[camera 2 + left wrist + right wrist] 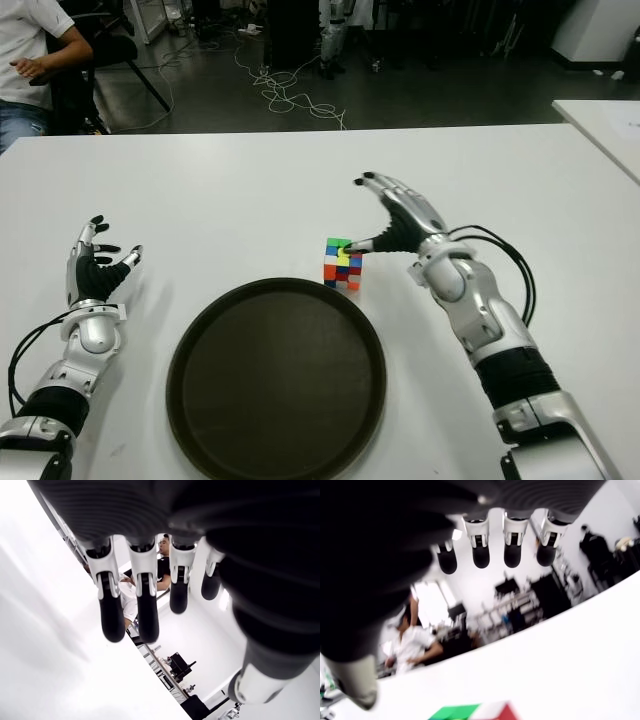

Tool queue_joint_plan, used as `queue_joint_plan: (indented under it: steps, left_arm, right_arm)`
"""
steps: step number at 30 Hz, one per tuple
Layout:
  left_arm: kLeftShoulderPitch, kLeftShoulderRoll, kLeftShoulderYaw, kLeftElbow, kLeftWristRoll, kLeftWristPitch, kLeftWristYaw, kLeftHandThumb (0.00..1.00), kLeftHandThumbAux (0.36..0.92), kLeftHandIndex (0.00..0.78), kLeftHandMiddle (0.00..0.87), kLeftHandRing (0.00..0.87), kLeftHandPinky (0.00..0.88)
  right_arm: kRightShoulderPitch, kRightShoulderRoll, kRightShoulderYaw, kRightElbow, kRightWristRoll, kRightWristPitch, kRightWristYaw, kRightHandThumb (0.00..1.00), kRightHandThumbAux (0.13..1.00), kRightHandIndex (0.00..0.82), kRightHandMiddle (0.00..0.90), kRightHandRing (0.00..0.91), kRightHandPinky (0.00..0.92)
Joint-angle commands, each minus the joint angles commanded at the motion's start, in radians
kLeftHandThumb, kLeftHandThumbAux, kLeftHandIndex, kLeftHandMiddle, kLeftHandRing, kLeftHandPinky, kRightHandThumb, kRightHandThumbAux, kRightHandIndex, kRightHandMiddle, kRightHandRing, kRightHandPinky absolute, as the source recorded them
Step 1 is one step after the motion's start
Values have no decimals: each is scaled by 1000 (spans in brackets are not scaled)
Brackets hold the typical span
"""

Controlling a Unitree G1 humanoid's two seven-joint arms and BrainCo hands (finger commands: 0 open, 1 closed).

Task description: Pick up the Rubik's Cube and put it in the plate

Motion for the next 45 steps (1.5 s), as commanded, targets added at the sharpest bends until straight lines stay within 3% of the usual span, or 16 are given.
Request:
queue_joint_plan:
  steps: [2,6,14,15,23,30,35,41,45]
  left_arm:
    - [0,0,-1,2,-1,-3,1,7,704,0,125,205,270]
    - [1,-1,0,3,-5,-7,-1,1,705,0,153,249,345]
    - [2,-4,3,-3,-14,-11,-8,0,735,0,245,444,516]
    - [2,-4,2,-4,-13,-6,-7,0,737,0,284,500,568]
    - [2,-4,-1,-9,-5,19,1,0,730,0,406,638,661]
    - [4,-7,-1,-12,-8,12,1,12,752,0,465,691,701]
    - [4,-7,-2,-15,-4,10,9,12,756,0,459,710,724]
    - [5,-8,-4,-24,1,20,15,2,733,0,515,730,745]
    - [4,-6,-5,-24,0,26,15,0,720,0,501,719,729]
  right_arm:
    - [-2,-5,7,-7,-2,-1,17,0,645,0,45,30,58]
    - [-9,-14,19,-11,1,-12,49,0,640,0,56,40,64]
    - [-25,-21,35,-9,6,-32,99,0,651,0,120,128,118]
    - [-27,-21,39,-9,6,-36,106,0,648,0,125,133,120]
    - [-33,-18,51,-15,18,-44,146,0,602,0,74,77,68]
    - [-37,-17,59,-12,24,-58,165,0,592,0,40,44,52]
    - [-41,-17,65,-19,14,-50,176,0,582,0,24,26,50]
    - [-44,-21,71,-32,1,-25,194,0,562,0,33,26,41]
    - [-47,-22,74,-43,-8,-1,206,0,553,0,51,41,41]
